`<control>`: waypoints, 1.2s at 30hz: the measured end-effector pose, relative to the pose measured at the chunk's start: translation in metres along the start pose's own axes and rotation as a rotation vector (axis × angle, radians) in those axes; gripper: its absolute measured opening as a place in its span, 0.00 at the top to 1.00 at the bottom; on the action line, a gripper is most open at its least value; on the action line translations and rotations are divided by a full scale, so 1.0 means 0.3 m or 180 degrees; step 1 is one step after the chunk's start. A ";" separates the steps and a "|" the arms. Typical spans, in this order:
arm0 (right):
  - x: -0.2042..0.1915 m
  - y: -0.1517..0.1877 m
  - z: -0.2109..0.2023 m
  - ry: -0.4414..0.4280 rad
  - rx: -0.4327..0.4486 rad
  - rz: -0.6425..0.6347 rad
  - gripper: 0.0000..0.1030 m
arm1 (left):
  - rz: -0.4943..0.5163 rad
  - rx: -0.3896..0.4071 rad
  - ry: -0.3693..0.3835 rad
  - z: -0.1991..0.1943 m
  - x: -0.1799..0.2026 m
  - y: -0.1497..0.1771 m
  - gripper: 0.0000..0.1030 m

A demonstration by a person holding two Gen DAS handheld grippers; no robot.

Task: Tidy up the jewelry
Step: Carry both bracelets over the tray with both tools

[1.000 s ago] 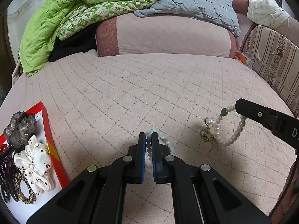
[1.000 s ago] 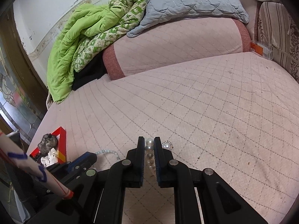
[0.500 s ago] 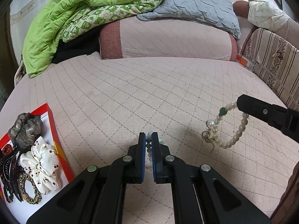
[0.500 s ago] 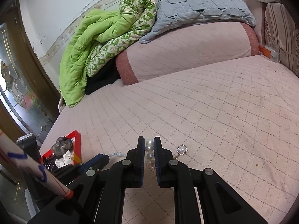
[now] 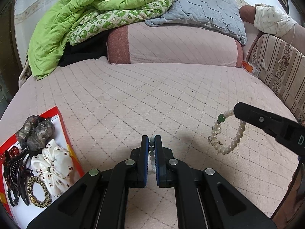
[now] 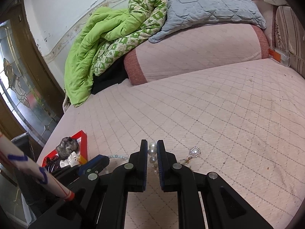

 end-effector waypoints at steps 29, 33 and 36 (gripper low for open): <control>-0.357 0.074 0.064 -0.0569 -0.0103 -0.0370 0.90 | -0.0468 0.0135 -0.0334 -0.249 -0.350 0.121 0.95; -0.440 0.103 0.082 -0.0699 -0.0148 -0.0451 0.90 | -0.0600 0.0105 -0.0420 -0.291 -0.433 0.171 0.95; -0.487 0.122 0.090 -0.0779 -0.0176 -0.0492 0.90 | -0.0687 0.0090 -0.0502 -0.326 -0.496 0.213 0.95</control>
Point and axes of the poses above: each gripper's, at about its wrist camera, not at the fingertips, and z roughly the way its jaws point, x to its right, y to its underside, the point moved 2 cm from there along z, roughly the way its jaws point, and after that the axes turned 5 degrees about -y, right-handed, at the moved point
